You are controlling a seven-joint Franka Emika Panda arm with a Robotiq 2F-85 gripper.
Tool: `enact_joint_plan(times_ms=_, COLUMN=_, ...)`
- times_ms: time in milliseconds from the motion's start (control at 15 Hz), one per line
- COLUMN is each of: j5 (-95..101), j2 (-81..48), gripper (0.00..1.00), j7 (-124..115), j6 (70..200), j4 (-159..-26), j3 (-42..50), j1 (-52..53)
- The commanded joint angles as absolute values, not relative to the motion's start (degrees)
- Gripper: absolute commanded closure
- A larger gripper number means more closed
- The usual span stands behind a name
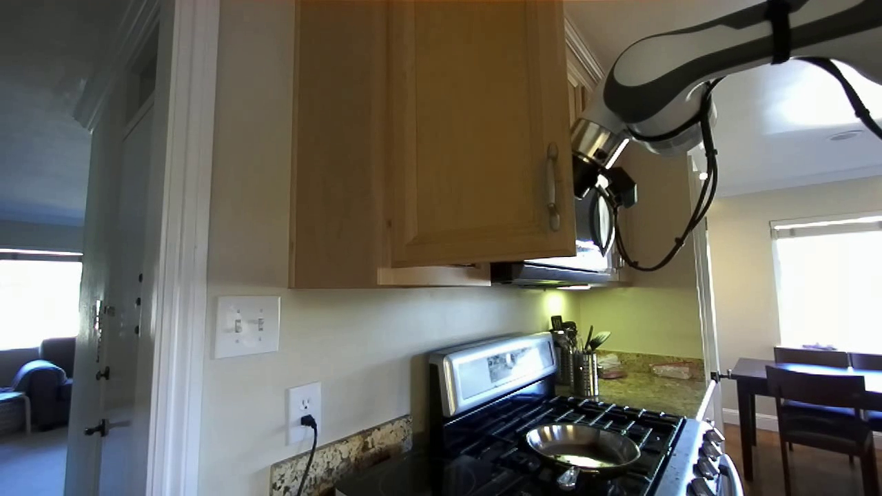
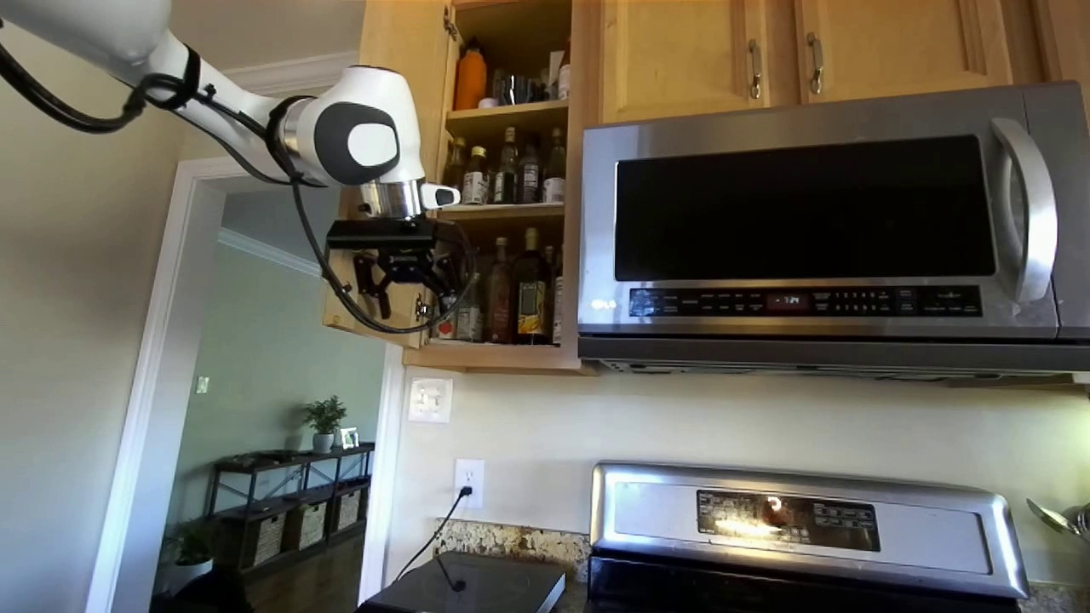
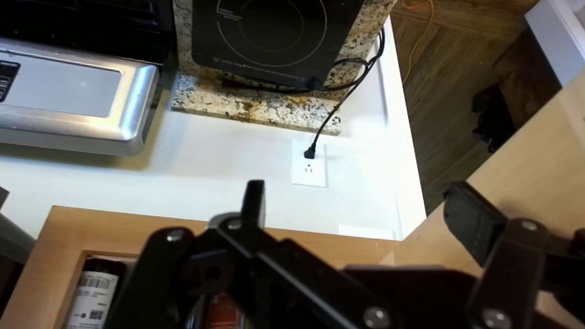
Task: Open the cupboard door to the far left
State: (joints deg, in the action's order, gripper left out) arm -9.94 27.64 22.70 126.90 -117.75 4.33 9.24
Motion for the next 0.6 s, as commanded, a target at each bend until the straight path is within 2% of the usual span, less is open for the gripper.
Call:
enact_joint_plan(times_ms=0, j5=-13.00, j2=29.57, gripper=0.00, j7=24.41, j6=124.92, j4=-118.13, j3=3.98, j1=11.48)
enact_joint_plan(times_ms=533, j5=-7.57, j2=27.25, gripper=0.00, j7=14.88, j6=121.99, j4=-117.97, j3=1.42, j1=6.64)
